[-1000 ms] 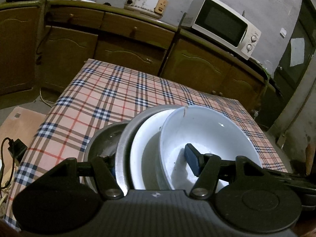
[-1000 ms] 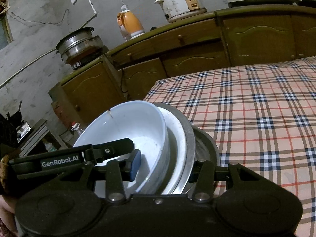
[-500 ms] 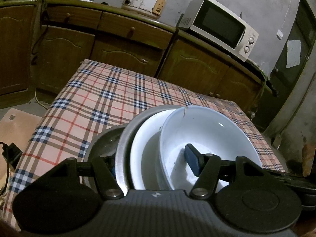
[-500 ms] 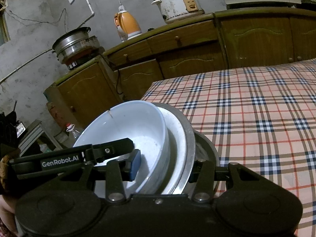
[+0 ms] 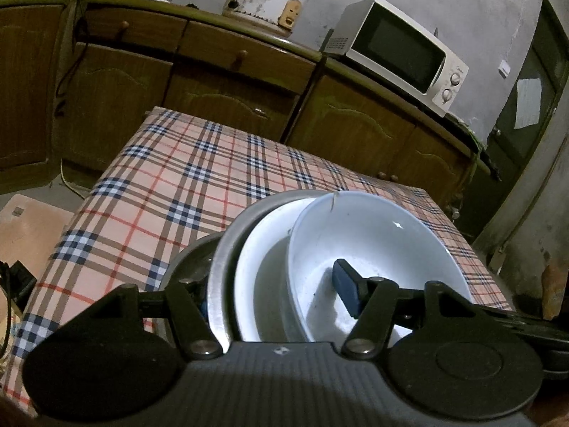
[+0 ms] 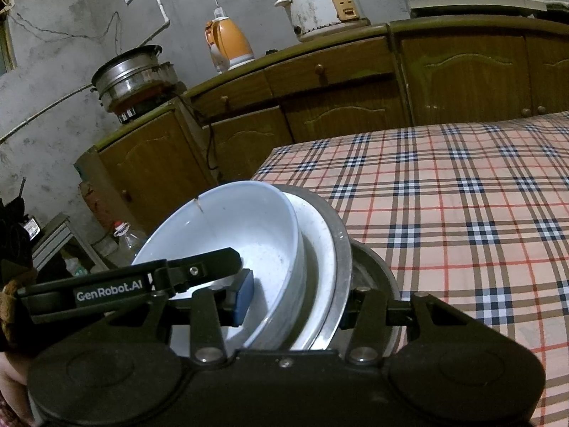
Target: Organize plates and bowls
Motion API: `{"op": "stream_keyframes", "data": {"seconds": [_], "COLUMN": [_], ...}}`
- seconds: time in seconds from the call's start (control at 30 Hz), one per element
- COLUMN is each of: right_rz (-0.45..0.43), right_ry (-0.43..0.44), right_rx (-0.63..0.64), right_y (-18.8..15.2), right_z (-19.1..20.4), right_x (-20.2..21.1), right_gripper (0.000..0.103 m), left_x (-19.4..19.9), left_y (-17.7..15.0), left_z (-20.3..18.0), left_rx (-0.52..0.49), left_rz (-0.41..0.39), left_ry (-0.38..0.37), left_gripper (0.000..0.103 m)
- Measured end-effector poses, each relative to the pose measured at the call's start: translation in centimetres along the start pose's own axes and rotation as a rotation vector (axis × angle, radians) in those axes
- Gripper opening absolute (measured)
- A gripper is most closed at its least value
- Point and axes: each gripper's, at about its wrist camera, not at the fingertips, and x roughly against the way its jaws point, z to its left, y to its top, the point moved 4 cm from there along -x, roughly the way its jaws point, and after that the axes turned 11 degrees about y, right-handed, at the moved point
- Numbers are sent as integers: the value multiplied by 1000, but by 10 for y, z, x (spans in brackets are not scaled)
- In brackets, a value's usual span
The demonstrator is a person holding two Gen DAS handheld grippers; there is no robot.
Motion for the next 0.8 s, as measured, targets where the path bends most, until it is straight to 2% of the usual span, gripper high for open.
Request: {"op": "stream_keyframes", "data": {"seconds": [0.8], "right_rz": [25], "right_ry": [8], "right_rx": [-18], "right_y": [-6], "right_z": [-8], "right_x": [-14], "right_gripper": [55], "left_x": [-15], "left_y": [-7], "left_z": [7], "left_rx": [3], "left_rz": [32], "left_ry": [20], "left_gripper": [64]}}
